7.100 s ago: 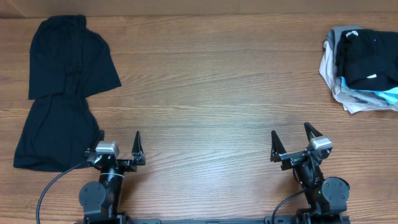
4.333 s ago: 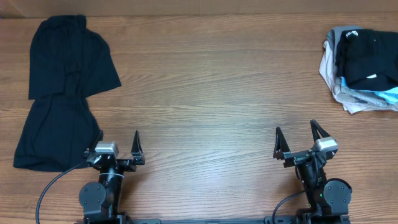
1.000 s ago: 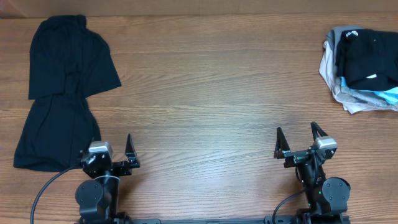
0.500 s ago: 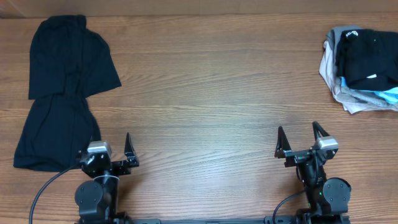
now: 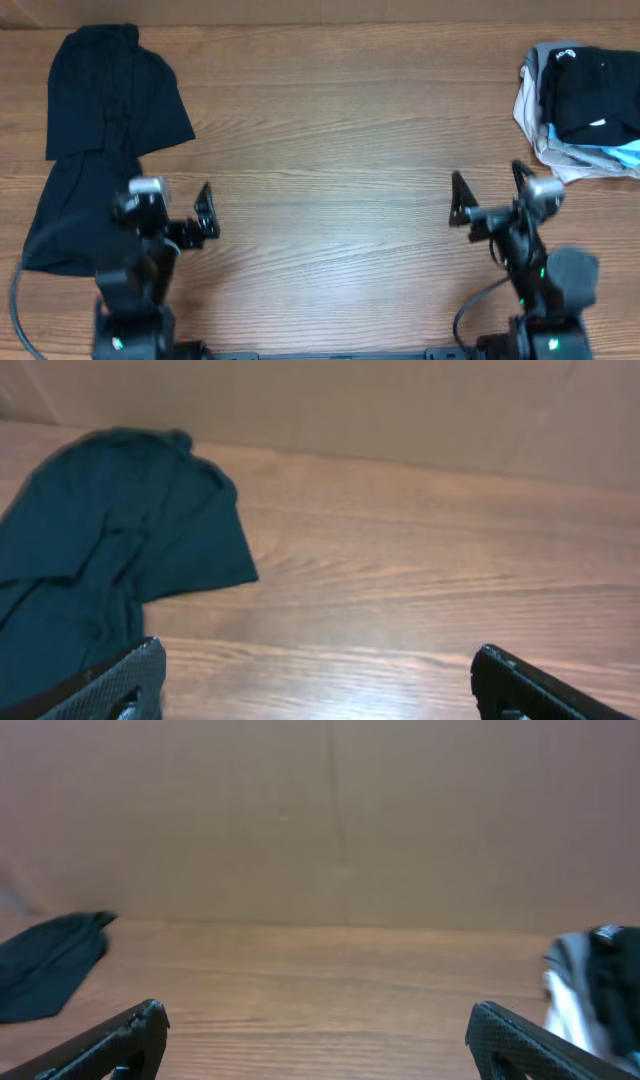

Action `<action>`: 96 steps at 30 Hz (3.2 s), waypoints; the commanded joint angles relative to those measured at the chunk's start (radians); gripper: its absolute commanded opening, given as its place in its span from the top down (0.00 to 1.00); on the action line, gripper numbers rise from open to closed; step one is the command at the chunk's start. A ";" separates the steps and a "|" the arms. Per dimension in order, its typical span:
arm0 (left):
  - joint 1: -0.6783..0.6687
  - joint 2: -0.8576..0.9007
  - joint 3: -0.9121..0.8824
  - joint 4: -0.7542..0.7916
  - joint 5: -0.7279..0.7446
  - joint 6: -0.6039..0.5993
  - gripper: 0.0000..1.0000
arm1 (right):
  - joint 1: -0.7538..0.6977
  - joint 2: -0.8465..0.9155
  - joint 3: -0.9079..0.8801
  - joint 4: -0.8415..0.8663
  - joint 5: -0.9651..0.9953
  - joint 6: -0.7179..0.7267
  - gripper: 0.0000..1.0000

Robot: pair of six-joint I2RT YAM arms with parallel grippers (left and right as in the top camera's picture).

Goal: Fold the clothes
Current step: 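Move left gripper to the black shirt, right gripper toward table center, then lower left gripper onto the black shirt's edge and pinch it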

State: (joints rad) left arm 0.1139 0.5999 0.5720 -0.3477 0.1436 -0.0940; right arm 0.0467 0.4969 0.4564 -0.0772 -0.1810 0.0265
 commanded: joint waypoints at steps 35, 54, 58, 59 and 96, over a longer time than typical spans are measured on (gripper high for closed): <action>0.073 1.077 0.811 -0.255 -0.040 0.000 0.11 | 0.095 1.136 0.774 -0.285 -0.417 0.008 0.14; 0.294 1.132 0.811 -0.271 -0.282 -0.138 0.10 | 0.291 1.202 0.774 -0.284 -0.186 0.008 0.16; 0.369 1.188 0.811 -0.245 -0.281 -0.138 0.12 | 0.291 1.204 0.774 -0.303 -0.186 0.008 0.16; 0.380 1.202 0.811 -0.237 -0.281 -0.128 0.12 | 0.291 1.204 0.773 -0.306 -0.186 0.008 0.17; 0.396 1.487 0.811 0.130 -0.184 0.348 0.43 | 0.291 1.213 0.773 -0.318 -0.159 0.008 0.23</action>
State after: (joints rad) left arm 0.5171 2.0602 1.3643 -0.2264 -0.0341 0.2222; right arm 0.3363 1.6993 1.2011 -0.4042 -0.3504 0.0334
